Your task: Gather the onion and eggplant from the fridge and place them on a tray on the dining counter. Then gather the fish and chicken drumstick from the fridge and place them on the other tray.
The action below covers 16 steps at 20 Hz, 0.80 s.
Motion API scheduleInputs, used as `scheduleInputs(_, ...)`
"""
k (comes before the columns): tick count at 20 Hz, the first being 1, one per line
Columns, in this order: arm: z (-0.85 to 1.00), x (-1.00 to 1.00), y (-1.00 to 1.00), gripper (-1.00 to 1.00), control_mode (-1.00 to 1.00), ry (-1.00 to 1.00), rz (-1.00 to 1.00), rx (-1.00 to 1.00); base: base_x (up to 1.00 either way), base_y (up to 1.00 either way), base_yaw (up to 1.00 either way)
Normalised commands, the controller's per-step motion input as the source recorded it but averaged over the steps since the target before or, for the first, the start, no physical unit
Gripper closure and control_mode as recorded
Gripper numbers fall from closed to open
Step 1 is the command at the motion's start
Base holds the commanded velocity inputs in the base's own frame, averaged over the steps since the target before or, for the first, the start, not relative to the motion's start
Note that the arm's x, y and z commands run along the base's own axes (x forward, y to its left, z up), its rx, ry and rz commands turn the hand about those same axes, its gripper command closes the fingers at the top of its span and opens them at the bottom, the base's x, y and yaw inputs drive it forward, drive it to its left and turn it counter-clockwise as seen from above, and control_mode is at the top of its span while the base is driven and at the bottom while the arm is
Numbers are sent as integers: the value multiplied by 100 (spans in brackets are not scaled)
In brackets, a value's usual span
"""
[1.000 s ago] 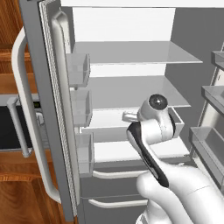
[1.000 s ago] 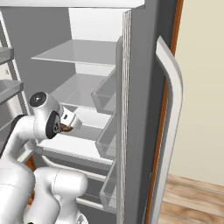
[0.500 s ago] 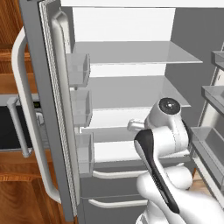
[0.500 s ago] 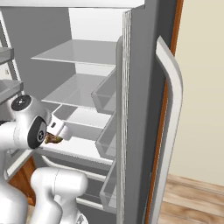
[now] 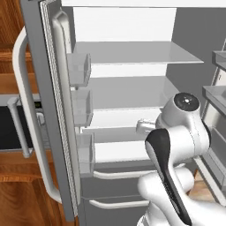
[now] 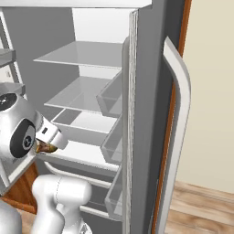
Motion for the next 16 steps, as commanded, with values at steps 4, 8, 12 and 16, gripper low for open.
scheduleInputs(4, 0, 0, 0, 100, 100, 0, 0, 0, -93, -14, 0)
scheduleInputs(8, 0, 0, 0, 100, 100, 0, 0, 0, -80, -9, 0)
scheduleInputs(12, 0, 0, 0, 100, 100, 0, 0, 0, -68, -15, 8)
scheduleInputs(16, 0, 0, 0, 100, 100, 0, 0, 0, -66, -23, 23)
